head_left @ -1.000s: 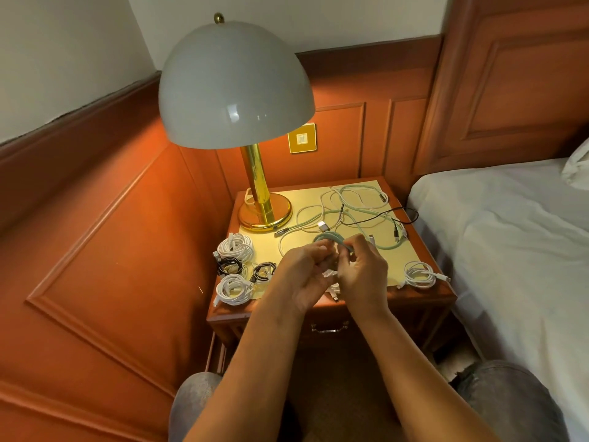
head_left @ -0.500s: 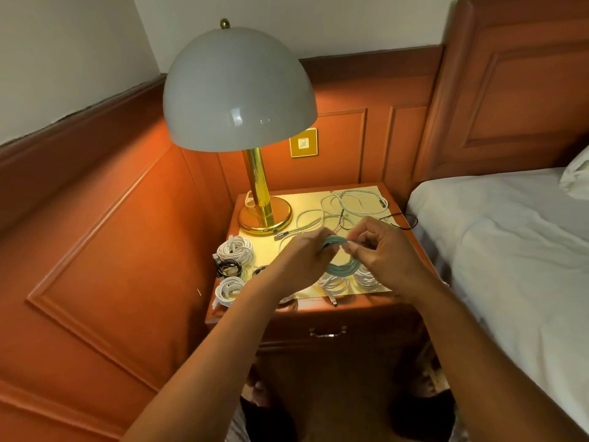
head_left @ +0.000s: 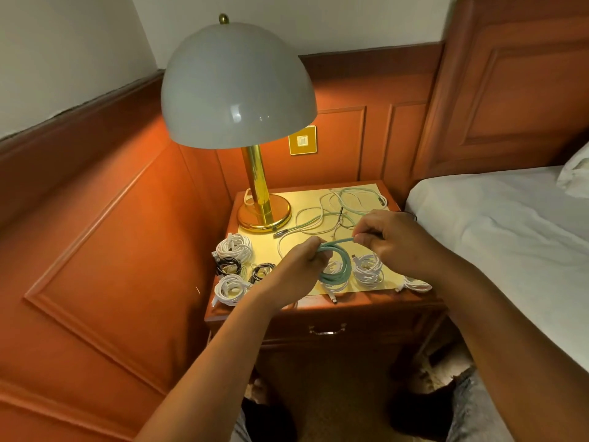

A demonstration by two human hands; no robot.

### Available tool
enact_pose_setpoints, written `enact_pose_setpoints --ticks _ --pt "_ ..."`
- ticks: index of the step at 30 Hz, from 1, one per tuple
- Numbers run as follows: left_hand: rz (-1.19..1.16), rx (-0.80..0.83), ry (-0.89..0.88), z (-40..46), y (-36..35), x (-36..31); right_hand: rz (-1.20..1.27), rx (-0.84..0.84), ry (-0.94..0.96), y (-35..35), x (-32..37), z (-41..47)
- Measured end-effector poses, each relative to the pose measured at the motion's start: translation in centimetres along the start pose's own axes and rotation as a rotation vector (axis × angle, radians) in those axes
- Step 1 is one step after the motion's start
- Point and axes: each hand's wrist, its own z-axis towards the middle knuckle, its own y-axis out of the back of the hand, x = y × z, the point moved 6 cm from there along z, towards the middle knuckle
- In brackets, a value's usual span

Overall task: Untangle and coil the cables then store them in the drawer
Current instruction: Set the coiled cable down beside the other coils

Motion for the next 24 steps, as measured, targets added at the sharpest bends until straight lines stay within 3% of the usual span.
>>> enact_pose_setpoints --ticks 9,19,24 --pt "-0.108 0.008 -0.02 -0.1 -1.2 0.6 -0.071 -0.039 -0.065 -1.5 -1.3 -1.9" --pt "0.034 -0.028 -0.073 0.5 -1.7 -0.5 0.481 -0.309 -0.27 -1.9 -2.9 -1.8" --pt "0.071 -0.04 -0.101 0.9 -1.6 -0.6 0.799 -0.224 -0.328 -2.7 -3.1 -1.0"
